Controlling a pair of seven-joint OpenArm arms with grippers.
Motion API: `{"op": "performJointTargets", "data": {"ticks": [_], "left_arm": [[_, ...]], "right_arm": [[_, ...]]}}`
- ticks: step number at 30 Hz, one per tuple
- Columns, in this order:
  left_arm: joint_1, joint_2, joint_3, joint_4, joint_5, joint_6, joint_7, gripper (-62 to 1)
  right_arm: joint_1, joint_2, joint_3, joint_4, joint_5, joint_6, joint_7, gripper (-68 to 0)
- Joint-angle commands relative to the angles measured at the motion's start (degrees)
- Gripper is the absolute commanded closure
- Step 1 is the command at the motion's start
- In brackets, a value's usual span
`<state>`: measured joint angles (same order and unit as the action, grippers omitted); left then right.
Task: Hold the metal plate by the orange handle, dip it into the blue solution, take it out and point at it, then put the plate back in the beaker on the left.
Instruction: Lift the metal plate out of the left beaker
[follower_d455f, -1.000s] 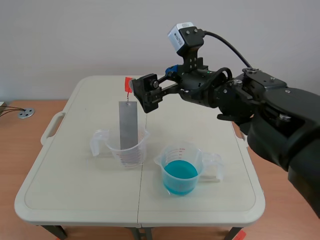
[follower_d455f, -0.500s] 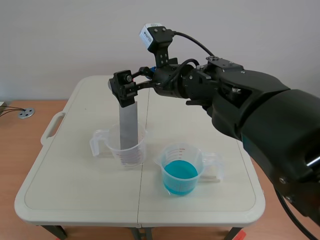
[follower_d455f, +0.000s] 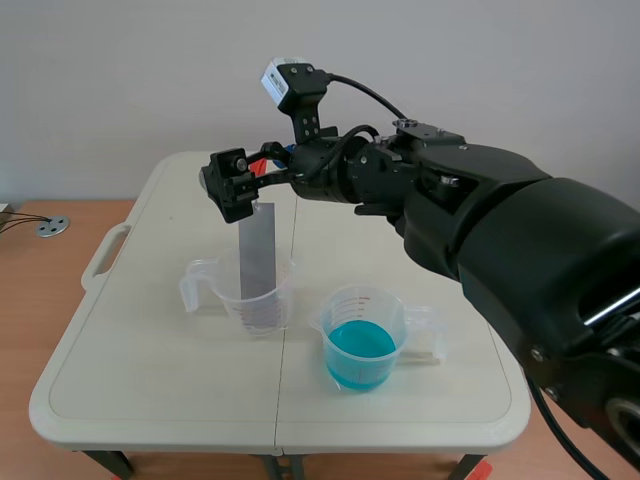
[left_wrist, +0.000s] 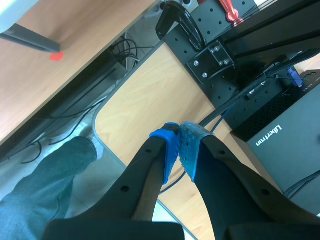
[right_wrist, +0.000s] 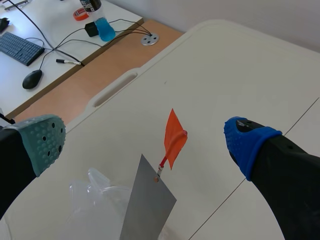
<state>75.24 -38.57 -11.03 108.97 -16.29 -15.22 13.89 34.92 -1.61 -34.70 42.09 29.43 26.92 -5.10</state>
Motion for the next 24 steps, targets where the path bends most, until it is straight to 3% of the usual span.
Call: {"op": "performJointTargets", "data": {"ticks": [1,6,17,24], "left_arm": [[0.2,0.28,-0.04,0.7,-0.13,-0.35,-0.35,-2.7],[0.2,0.28,-0.04,0.7,-0.15,-0.37,-0.35,-2.7],[0.2,0.28,-0.04,0.7,-0.15,-0.37,-0.35,-2.7],[0.2,0.28,-0.04,0.7,-0.15,-0.37,-0.35,-2.7]], "right_arm": [[2.1,-0.81,0.11,0.92,0.59,0.83,-0.02,-66.3],[2.1,-0.81,0.11,0.92,0.59,1.29,-0.59,-65.8],[2.08,-0.79,0.11,0.92,0.5,3.15,-2.32,-43.1],[2.08,-0.76,0.11,0.92,0.39,3.15,-2.32,-33.4]]}}
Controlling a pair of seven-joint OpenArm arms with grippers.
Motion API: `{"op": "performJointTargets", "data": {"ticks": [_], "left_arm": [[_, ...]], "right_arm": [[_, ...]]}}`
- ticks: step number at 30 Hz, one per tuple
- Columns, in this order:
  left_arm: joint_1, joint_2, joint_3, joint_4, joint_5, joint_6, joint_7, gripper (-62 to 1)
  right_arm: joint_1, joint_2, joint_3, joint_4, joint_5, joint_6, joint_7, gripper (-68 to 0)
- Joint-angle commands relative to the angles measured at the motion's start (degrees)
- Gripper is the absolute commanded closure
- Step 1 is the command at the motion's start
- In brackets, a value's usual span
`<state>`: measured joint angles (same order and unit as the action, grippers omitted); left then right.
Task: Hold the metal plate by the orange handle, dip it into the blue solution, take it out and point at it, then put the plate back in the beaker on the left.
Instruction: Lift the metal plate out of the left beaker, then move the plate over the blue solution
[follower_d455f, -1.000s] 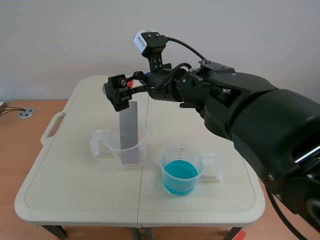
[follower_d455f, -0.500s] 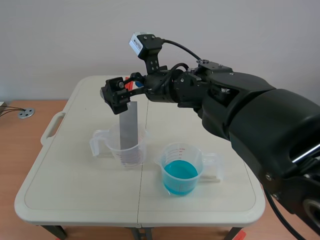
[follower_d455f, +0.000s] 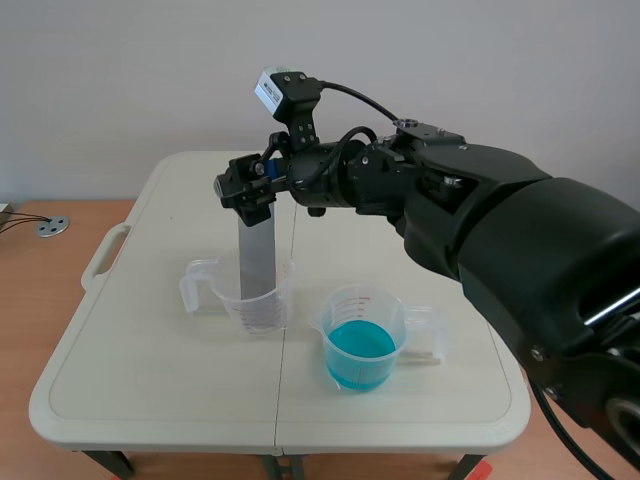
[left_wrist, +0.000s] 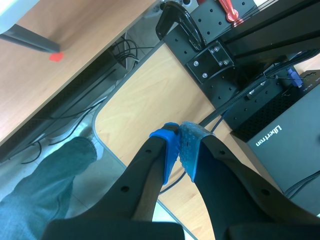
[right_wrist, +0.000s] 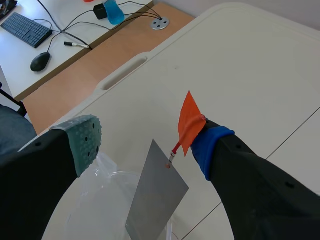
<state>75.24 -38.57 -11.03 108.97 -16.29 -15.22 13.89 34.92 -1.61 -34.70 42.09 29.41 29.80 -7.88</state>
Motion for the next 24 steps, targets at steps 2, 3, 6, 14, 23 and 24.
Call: {"op": "performJointTargets", "data": {"ticks": [2,3,6,14,23,24], "left_arm": [[0.2,0.28,-0.04,0.7,-0.15,-0.37,-0.35,-2.7],[0.2,0.28,-0.04,0.7,-0.15,-0.37,-0.35,-2.7],[0.2,0.28,-0.04,0.7,-0.15,-0.37,-0.33,-2.7],[0.2,0.28,-0.04,0.7,-0.15,-0.37,-0.33,-2.7],[0.2,0.28,-0.04,0.7,-0.15,-0.37,-0.35,-2.7],[0.2,0.28,-0.04,0.7,-0.15,-0.37,-0.35,-2.7]], "right_arm": [[2.08,-0.76,0.11,0.92,0.39,0.26,0.46,-30.0],[2.08,-0.76,0.11,0.92,0.39,0.26,0.48,-28.5],[2.08,-0.76,0.11,0.92,0.39,0.26,0.55,-24.7],[2.05,-0.76,0.11,0.92,0.39,0.26,0.55,-8.8],[2.03,-0.76,0.11,0.92,0.39,0.28,0.55,-1.3],[2.03,-0.76,0.11,0.92,0.39,0.28,0.57,-1.3]]}}
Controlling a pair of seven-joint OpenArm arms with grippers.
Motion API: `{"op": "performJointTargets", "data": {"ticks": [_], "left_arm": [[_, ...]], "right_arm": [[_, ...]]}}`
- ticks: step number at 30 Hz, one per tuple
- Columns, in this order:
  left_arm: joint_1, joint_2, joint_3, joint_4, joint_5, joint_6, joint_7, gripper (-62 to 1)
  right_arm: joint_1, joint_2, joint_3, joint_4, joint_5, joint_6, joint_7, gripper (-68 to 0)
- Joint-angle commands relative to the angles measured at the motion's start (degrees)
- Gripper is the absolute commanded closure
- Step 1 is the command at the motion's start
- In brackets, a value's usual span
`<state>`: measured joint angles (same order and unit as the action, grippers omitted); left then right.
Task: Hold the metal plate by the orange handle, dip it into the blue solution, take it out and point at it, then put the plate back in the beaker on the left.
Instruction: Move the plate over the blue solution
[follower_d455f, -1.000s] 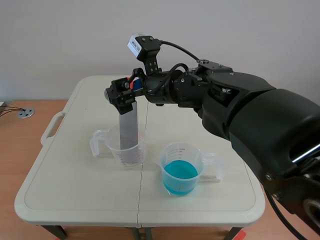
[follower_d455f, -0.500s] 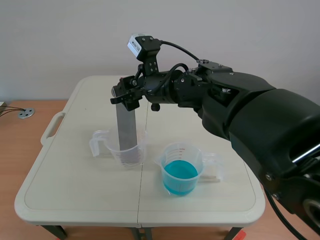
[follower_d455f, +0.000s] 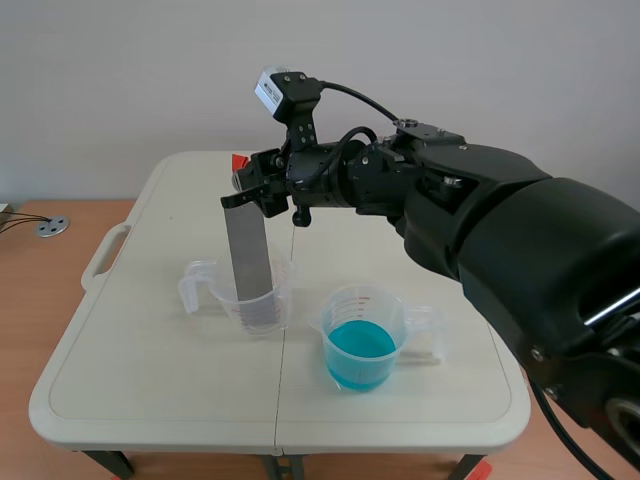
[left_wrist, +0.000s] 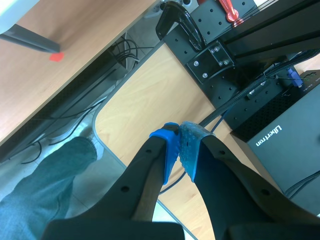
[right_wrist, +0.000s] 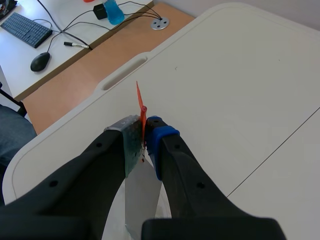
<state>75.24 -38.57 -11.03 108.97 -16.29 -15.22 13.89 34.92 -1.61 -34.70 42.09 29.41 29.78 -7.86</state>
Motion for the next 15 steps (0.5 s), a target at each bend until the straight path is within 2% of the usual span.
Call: {"op": "performJointTargets", "data": {"ticks": [1,10,15], "left_arm": [[0.2,0.28,-0.04,0.7,-0.15,-0.37,-0.33,-2.7],[0.2,0.28,-0.02,0.7,-0.15,-0.37,-0.35,-2.7],[0.2,0.28,-0.02,0.7,-0.15,-0.37,-0.35,-2.7]], "right_arm": [[2.03,-0.79,0.11,0.92,0.39,0.44,0.72,-1.3],[1.29,-0.61,0.11,1.16,0.48,7.91,3.5,-1.3],[-0.59,0.9,0.13,3.8,0.66,11.96,6.82,-1.4]]}}
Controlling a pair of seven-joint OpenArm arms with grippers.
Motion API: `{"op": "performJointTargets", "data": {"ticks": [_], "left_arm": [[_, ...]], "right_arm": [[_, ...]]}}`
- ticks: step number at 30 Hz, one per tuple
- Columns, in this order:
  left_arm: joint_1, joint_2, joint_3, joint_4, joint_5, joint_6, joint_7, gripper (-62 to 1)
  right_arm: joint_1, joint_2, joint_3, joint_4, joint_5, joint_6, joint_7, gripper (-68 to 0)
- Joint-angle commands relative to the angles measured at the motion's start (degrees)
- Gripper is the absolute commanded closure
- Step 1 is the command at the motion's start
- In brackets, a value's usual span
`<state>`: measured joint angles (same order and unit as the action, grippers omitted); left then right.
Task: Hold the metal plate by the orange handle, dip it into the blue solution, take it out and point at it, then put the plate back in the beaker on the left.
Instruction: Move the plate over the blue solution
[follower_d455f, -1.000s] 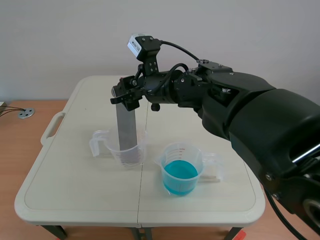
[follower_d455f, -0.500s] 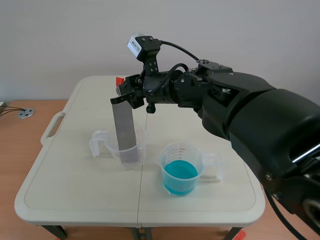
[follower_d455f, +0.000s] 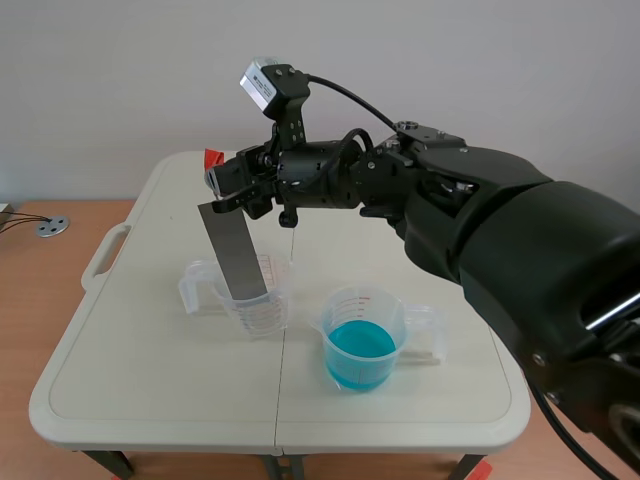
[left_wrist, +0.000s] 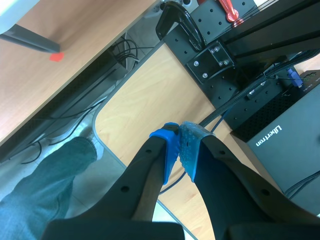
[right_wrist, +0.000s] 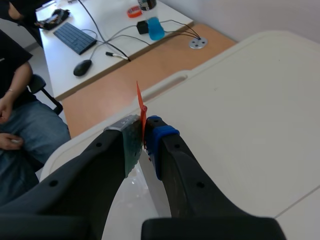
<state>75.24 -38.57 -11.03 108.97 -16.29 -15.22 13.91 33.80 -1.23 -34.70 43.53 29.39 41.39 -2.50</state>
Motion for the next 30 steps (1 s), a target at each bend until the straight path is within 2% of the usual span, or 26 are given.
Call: {"op": "performJointTargets", "data": {"ticks": [1,7,13,23,30], "left_arm": [[0.2,0.28,-0.02,0.7,-0.15,-0.37,-0.37,-2.7],[0.2,0.31,-0.02,0.7,-0.15,-0.37,-0.37,-2.7],[0.2,0.28,-0.02,0.7,-0.15,-0.37,-0.37,-2.7],[0.2,0.28,-0.02,0.7,-0.15,-0.37,-0.37,-2.7],[0.2,0.28,-0.02,0.7,-0.15,-0.37,-0.35,-2.7]], "right_arm": [[-0.02,1.03,0.13,3.26,0.68,0.7,2.21,-1.5],[-3.96,4.87,0.13,11.04,0.68,0.72,5.7,-1.5],[-7.28,7.63,0.13,19.1,0.66,0.68,5.86,-1.5],[-10.71,10.14,1.11,28.98,0.39,0.02,5.2,-1.5],[-13.68,10.6,4.79,35.71,-0.7,0.02,3.67,-1.5]]}}
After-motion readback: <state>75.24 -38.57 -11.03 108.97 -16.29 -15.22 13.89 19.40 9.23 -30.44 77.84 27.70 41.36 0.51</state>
